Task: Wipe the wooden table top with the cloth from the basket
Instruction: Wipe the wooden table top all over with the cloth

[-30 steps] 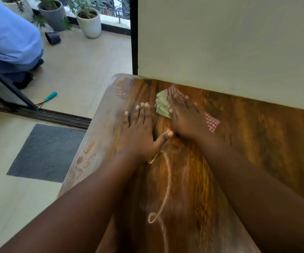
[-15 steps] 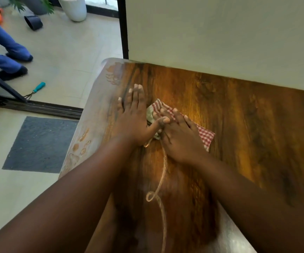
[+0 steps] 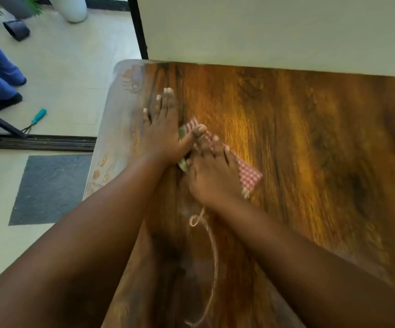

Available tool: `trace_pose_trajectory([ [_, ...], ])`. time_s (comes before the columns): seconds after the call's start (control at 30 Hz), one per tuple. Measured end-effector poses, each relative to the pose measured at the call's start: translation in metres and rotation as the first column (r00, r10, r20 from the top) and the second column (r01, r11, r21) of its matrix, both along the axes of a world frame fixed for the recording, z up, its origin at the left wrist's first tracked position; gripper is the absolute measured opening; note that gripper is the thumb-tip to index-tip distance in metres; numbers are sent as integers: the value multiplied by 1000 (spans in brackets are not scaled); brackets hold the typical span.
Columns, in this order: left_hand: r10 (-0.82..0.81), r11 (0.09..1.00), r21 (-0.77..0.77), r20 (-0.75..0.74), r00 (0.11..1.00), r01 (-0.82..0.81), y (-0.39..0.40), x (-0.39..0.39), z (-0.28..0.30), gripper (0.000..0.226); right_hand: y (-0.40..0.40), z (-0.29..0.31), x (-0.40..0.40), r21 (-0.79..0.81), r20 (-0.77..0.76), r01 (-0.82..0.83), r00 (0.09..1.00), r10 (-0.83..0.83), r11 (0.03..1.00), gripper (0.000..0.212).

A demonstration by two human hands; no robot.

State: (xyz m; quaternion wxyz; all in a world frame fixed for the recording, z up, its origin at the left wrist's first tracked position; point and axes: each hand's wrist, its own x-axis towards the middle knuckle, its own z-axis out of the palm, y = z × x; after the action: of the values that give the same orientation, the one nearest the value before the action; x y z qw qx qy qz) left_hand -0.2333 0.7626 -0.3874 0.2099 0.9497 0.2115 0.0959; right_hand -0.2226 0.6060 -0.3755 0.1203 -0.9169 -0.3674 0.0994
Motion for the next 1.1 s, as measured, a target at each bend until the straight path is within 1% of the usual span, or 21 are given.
trace_pose_trajectory([
  [0.1, -36, 999, -39, 28, 999, 37, -2, -4, 6, 105, -32, -2, -45, -55, -32, 20, 999, -22, 998, 57],
  [0.2, -9, 998, -70, 22, 1000, 10, -4, -9, 9, 91, -30, -3, -41, -57, -14, 44, 999, -45, 997, 57],
  [0.27, 16, 997, -69, -14, 1000, -17, -3, -12, 13, 79, -14, -4, -22, -33, -1, 69, 998, -69, 997, 60],
  [0.33, 23, 1000, -13, -65, 998, -24, 0, -25, 19, 72, 7, -6, 6, -41, -22, 111, 993, -112, 993, 59],
  [0.4, -11, 998, 57, -115, 993, 18, 1, -50, 21, 69, 29, -4, 36, -71, -63, 132, 989, -136, 989, 55],
  [0.47, -45, 988, 136, -189, 981, 71, -4, -83, 17, 70, 45, -1, 56, -101, -108, 120, 985, -131, 988, 54],
  [0.53, -51, 980, 173, -261, 964, 98, -10, -108, 6, 71, 50, 1, 60, -127, -123, 103, 985, -119, 987, 54],
  [0.63, -12, 987, 153, -270, 963, 55, -7, -106, -2, 65, 23, 5, 28, -106, -125, 82, 988, -95, 991, 55],
  [0.73, -14, 986, 157, -270, 963, 58, -5, -100, -3, 64, -48, 3, -61, -51, -84, -13, 996, 9, 999, 57],
  [0.8, -22, 987, 148, -256, 966, 61, -5, -102, -4, 64, -98, 5, -122, -75, -90, -76, 994, 69, 994, 57],
  [0.87, -25, 988, 144, -247, 969, 63, -5, -104, -4, 63, -124, 4, -147, -113, -129, -80, 989, 66, 990, 55],
  [0.9, -25, 987, 146, -247, 969, 63, -5, -104, -4, 63, -125, 3, -149, -132, -141, -67, 989, 48, 989, 54],
  [0.97, -22, 987, 150, -258, 966, 63, -6, -103, -3, 64, -112, 3, -138, -122, -121, -17, 993, 2, 992, 56],
  [1.03, -15, 986, 155, -268, 963, 59, -7, -102, -3, 63, -86, 2, -113, -99, -87, 30, 995, -39, 995, 58],
  [1.1, -10, 986, 160, -270, 963, 55, -8, -102, -2, 63, -51, -1, -72, -102, -86, 84, 992, -93, 991, 58],
])
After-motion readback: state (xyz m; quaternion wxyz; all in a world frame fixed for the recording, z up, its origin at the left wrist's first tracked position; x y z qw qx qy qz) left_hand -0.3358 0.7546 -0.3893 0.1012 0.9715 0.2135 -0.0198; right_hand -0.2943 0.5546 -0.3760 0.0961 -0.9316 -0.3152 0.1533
